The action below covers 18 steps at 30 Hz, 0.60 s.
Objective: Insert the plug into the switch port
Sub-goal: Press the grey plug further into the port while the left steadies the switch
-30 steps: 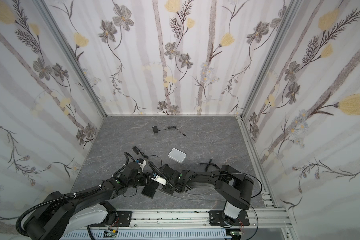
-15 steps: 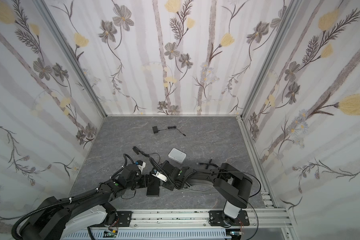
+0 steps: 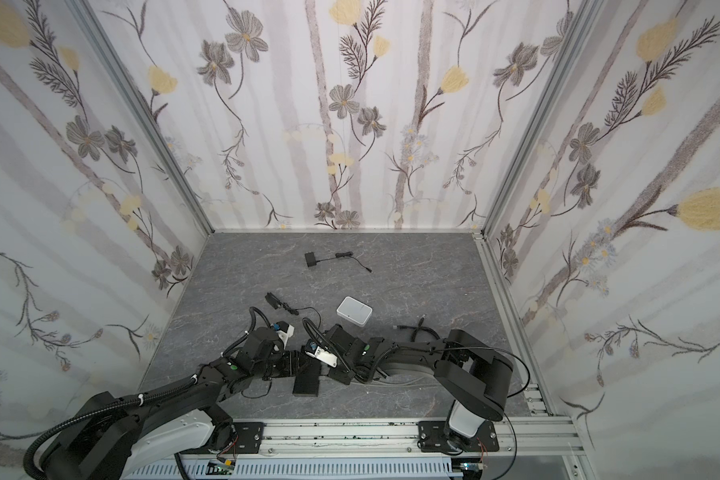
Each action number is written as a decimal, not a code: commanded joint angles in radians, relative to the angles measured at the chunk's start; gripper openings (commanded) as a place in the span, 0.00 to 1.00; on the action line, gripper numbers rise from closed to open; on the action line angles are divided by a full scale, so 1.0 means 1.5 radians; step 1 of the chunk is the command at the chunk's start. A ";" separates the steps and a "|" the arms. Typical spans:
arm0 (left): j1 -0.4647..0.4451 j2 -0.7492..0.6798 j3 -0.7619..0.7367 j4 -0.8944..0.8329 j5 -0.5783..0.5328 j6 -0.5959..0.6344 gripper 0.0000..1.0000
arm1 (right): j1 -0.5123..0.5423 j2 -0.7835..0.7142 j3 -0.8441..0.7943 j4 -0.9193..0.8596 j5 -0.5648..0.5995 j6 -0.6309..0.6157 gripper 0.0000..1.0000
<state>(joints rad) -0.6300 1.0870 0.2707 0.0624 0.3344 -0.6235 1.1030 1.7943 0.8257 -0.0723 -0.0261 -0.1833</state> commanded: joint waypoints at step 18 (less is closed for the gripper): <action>-0.046 0.073 0.062 0.007 0.117 0.060 0.42 | -0.042 -0.050 -0.065 0.248 -0.176 -0.097 0.00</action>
<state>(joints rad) -0.6857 1.1957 0.3492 0.0307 0.3840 -0.5606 1.0321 1.7332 0.7094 0.0116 -0.1177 -0.2977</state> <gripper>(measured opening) 0.422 0.077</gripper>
